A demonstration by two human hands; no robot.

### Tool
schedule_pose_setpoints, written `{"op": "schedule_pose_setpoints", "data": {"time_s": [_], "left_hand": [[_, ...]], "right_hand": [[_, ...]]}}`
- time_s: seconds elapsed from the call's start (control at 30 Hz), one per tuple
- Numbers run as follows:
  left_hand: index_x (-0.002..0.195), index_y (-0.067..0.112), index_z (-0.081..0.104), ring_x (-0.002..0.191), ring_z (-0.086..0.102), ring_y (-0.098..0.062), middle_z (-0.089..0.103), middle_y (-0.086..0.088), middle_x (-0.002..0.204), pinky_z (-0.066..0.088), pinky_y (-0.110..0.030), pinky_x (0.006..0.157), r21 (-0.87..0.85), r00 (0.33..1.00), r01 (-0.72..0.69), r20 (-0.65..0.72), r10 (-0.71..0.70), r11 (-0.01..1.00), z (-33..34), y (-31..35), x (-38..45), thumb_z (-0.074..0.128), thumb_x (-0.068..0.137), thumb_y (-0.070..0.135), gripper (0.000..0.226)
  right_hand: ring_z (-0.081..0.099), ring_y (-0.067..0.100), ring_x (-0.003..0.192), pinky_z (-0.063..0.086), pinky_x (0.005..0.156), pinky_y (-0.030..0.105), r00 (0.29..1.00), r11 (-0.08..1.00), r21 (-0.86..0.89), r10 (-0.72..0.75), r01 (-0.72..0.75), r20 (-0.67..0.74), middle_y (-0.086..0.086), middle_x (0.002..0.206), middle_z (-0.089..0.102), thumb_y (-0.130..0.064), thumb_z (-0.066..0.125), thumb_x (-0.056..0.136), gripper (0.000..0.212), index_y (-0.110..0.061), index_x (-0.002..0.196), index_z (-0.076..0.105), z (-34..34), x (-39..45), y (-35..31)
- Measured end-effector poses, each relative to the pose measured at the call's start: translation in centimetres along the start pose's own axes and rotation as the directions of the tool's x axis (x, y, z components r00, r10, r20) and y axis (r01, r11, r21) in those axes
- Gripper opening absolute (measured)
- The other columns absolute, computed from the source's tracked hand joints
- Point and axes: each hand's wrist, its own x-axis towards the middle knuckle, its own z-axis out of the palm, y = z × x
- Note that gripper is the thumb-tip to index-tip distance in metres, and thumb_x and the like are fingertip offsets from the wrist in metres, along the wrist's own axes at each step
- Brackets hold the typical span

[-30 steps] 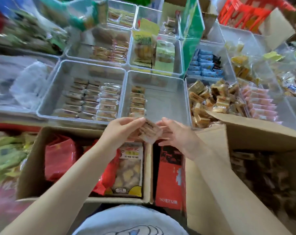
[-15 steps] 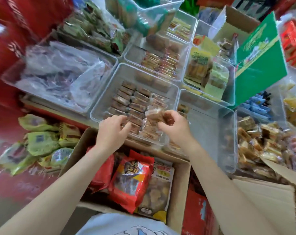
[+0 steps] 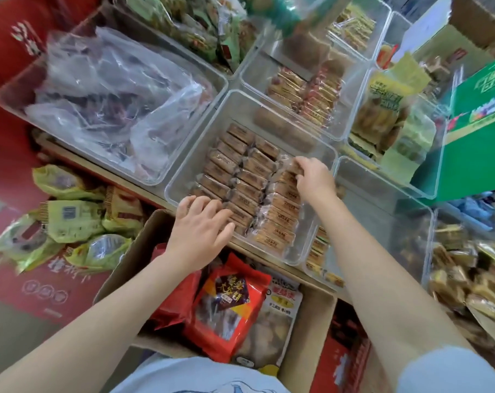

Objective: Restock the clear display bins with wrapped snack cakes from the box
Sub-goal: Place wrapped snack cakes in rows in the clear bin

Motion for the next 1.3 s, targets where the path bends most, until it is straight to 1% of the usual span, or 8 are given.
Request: {"op": "schedule_pose_setpoints", "data": {"time_s": [0.2, 0.37, 0.57, 0.7, 0.83, 1.03, 1.13, 1.3], "left_hand": [[0.112, 0.026, 0.073, 0.117, 0.054, -0.025, 0.066, 0.002, 0.117, 0.029, -0.045, 0.107, 0.023, 1.0, -0.011, 0.001, 0.011, 1.0, 0.2, -0.1, 0.0, 0.038, 0.097, 0.045, 0.042], [0.118, 0.026, 0.07, 0.121, 0.051, -0.026, 0.065, 0.001, 0.122, 0.027, -0.045, 0.107, 0.015, 1.0, -0.011, 0.014, 0.011, 1.0, 0.0, -0.1, -0.1, 0.035, 0.098, 0.047, 0.045], [0.117, 0.031, 0.068, 0.121, 0.048, -0.02, 0.062, 0.006, 0.123, 0.019, -0.04, 0.111, 0.033, 0.984, 0.023, 0.176, -0.029, 0.999, -1.3, 0.0, 0.1, 0.016, 0.095, 0.054, 0.062], [0.114, 0.017, 0.07, 0.117, 0.056, -0.029, 0.066, -0.005, 0.116, 0.029, -0.043, 0.107, -0.018, 0.981, 0.041, 0.189, -0.037, 0.999, -2.5, 2.6, -0.5, 0.019, 0.088, 0.051, 0.067], [0.127, 0.009, 0.063, 0.119, 0.055, -0.033, 0.061, -0.012, 0.127, 0.043, -0.044, 0.1, -0.289, 0.983, -0.094, 0.126, 0.135, 0.953, -3.3, 12.2, -5.1, 0.056, 0.094, 0.031, 0.041], [0.139, 0.016, 0.053, 0.132, 0.04, -0.017, 0.05, -0.004, 0.142, 0.038, -0.033, 0.111, -0.548, 0.831, -0.374, 0.159, 0.533, 0.748, -2.9, 30.5, -15.6, 0.052, 0.093, 0.043, 0.053], [0.143, 0.025, 0.045, 0.14, 0.033, -0.014, 0.04, 0.003, 0.152, 0.029, -0.036, 0.117, -0.588, 0.724, -0.498, 0.123, 0.679, 0.637, -3.1, 37.7, -20.5, 0.046, 0.093, 0.05, 0.056], [0.14, 0.018, 0.054, 0.144, 0.037, -0.021, 0.051, -0.003, 0.147, 0.007, -0.041, 0.126, -0.529, 0.597, -0.649, 0.091, 0.797, 0.546, -1.1, 45.5, -25.9, 0.051, 0.094, 0.045, 0.054]], "right_hand": [[0.033, 0.032, 0.143, 0.025, 0.119, 0.049, 0.989, 0.995, -0.101, 0.014, 0.0, 0.145, 0.014, 0.156, 0.036, -0.048, 0.025, 0.102, 0.064, -0.015, 0.157, 0.024, 1.8, -0.5, -0.9], [-0.002, 0.03, 0.154, 0.005, 0.125, 0.049, 0.993, 0.993, -0.116, 0.014, -0.001, 0.117, 0.014, 0.167, 0.0, -0.053, 0.019, 0.105, 0.07, -0.015, 0.16, 0.0, 3.1, -3.5, -1.6], [0.03, 0.021, 0.145, 0.026, 0.12, 0.042, 0.997, 0.97, 0.233, -0.078, 0.07, 0.026, 0.005, 0.156, 0.037, -0.036, 0.043, 0.104, 0.053, -0.016, 0.152, 0.036, -0.6, -10.7, -0.7], [0.061, 0.013, 0.092, 0.05, 0.084, 0.034, 0.989, 0.907, 0.4, -0.105, 0.136, -0.1, -0.002, 0.104, 0.069, -0.023, 0.05, 0.102, 0.024, -0.017, 0.115, 0.07, -5.1, -20.0, 3.8], [0.065, 0.016, 0.078, 0.051, 0.075, 0.036, 0.956, 0.907, 0.397, -0.021, 0.142, -0.293, -0.004, 0.084, 0.071, -0.02, 0.057, 0.099, 0.017, -0.017, 0.1, 0.074, -9.2, -30.2, 11.1], [0.065, 0.016, 0.08, 0.051, 0.076, 0.034, 0.875, 0.914, 0.403, 0.227, -0.041, -0.427, 0.0, 0.086, 0.071, -0.023, 0.053, 0.102, 0.022, -0.016, 0.107, 0.073, -12.6, -44.4, 23.6], [0.065, 0.014, 0.086, 0.052, 0.08, 0.033, 0.891, 0.882, 0.434, 0.334, -0.181, -0.307, -0.006, 0.091, 0.07, -0.027, 0.051, 0.102, 0.022, -0.019, 0.105, 0.072, -11.1, -49.5, 29.0], [0.058, 0.014, 0.102, 0.046, 0.084, 0.029, 0.916, 0.921, 0.215, 0.251, -0.326, 0.313, -0.005, 0.112, 0.063, -0.04, 0.053, 0.101, 0.027, -0.024, 0.12, 0.065, -5.8, -53.1, 35.9]]}}
